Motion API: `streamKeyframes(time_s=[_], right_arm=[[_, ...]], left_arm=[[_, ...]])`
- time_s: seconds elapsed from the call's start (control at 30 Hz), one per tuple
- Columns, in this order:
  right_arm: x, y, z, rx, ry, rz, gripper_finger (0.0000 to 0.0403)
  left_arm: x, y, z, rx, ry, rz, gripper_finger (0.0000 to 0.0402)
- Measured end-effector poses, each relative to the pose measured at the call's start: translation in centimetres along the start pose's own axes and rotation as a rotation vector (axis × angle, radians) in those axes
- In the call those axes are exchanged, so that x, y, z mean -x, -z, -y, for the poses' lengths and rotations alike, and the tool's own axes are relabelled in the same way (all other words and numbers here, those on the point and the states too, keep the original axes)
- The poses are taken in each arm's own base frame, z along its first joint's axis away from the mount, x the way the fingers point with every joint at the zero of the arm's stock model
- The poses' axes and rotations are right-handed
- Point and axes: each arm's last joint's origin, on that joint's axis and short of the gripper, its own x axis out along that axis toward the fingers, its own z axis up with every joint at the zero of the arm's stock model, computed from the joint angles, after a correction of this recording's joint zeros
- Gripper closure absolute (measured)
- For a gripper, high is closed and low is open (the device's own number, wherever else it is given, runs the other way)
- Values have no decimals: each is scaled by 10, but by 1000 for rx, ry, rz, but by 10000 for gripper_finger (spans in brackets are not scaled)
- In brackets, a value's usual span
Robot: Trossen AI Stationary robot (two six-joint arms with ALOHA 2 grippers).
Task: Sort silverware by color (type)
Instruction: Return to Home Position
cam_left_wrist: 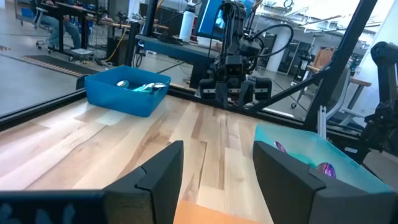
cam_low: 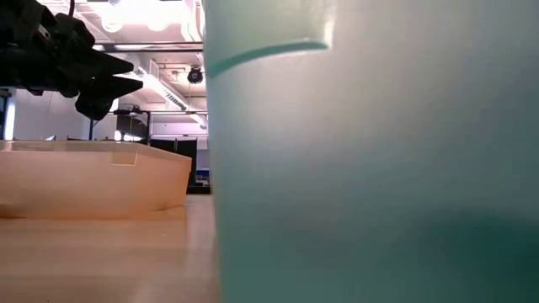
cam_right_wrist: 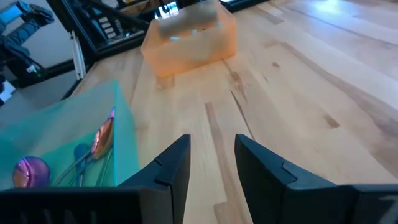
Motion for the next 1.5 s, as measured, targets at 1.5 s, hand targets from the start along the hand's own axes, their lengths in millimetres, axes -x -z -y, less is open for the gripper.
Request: streamKeyframes(time_s=[1.5], right_arm=[[81,-78,13,-150,-62,783,287]], left_arm=[[8,-11,1,27,29,125,224]])
